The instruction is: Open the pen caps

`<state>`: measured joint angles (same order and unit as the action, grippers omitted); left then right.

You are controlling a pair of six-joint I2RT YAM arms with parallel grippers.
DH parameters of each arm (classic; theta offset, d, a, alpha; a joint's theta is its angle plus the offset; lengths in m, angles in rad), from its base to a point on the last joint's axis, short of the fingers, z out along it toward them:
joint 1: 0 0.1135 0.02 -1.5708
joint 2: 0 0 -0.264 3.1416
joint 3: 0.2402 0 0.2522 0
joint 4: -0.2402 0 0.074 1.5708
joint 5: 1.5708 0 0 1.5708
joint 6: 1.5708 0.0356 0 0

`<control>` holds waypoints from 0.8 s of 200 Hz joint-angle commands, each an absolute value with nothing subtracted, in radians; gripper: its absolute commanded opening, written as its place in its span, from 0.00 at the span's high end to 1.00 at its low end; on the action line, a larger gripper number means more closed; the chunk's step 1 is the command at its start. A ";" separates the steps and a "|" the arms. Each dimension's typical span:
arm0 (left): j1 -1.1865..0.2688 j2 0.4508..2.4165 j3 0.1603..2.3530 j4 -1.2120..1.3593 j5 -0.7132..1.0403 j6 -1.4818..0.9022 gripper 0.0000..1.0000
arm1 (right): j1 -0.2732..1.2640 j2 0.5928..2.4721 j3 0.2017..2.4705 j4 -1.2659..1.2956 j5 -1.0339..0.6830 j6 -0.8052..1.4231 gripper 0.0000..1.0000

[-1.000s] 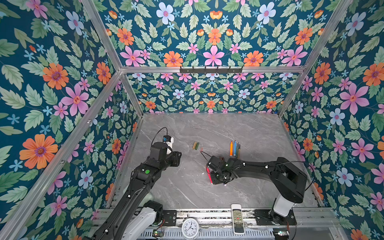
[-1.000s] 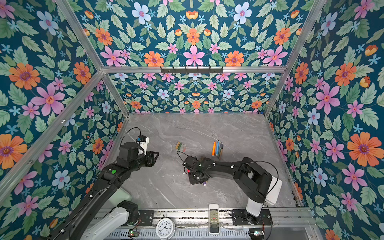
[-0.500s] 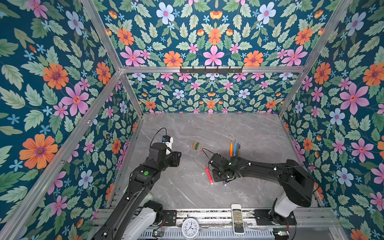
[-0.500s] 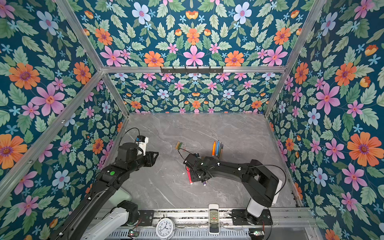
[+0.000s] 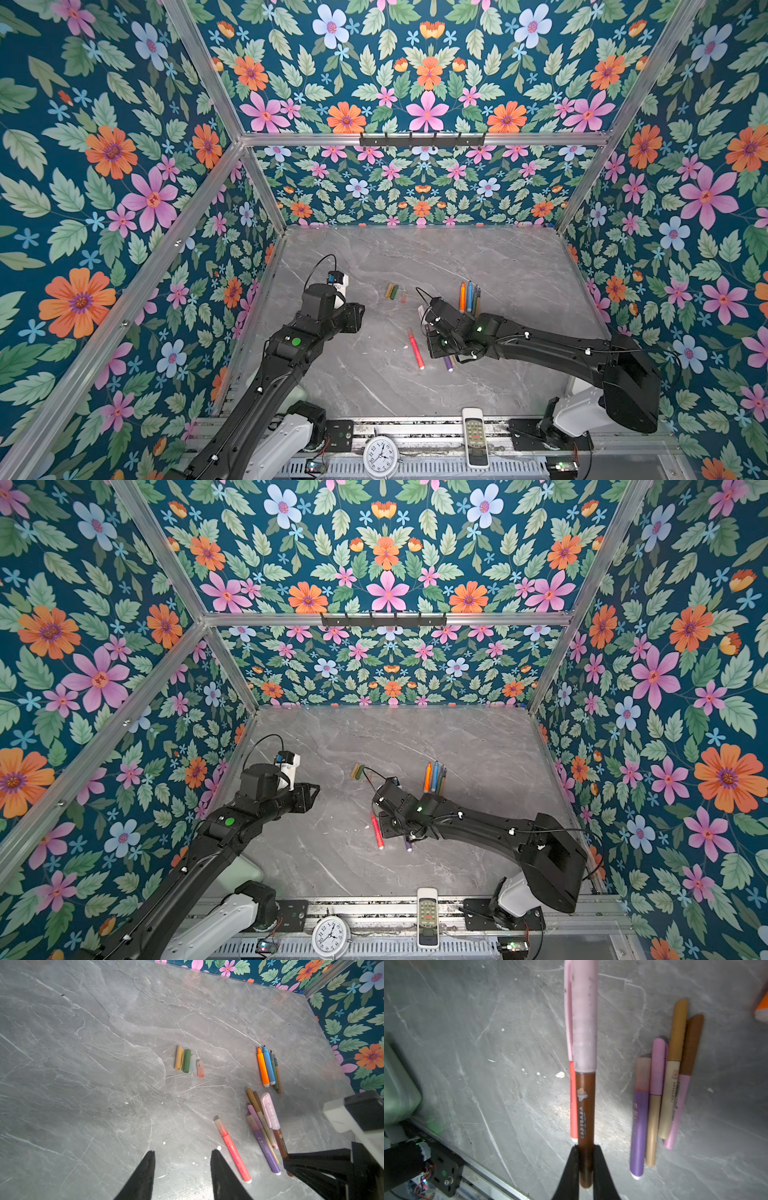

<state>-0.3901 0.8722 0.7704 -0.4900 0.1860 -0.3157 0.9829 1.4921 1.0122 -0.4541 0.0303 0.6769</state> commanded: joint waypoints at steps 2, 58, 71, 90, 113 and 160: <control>-0.391 0.922 0.760 -0.436 0.333 -0.311 0.50 | 0.983 1.488 0.999 -0.346 -0.058 0.664 1.00; -0.415 1.018 0.769 -0.443 0.407 -0.299 0.54 | 0.983 1.489 0.961 -0.112 -0.314 0.682 1.00; -0.415 1.023 0.769 -0.441 0.421 -0.296 0.53 | 0.983 1.490 0.962 -0.099 -0.329 0.688 1.00; -0.420 1.029 0.765 -0.426 0.482 -0.296 0.51 | 0.983 1.516 0.982 -0.088 -0.363 0.693 1.00; -0.427 1.024 0.765 -0.416 0.531 -0.295 0.50 | 0.983 1.544 0.999 -0.063 -0.384 0.704 1.00; -0.425 0.995 0.769 -0.395 0.597 -0.330 0.50 | 0.983 1.544 1.017 -0.052 -0.406 0.710 1.00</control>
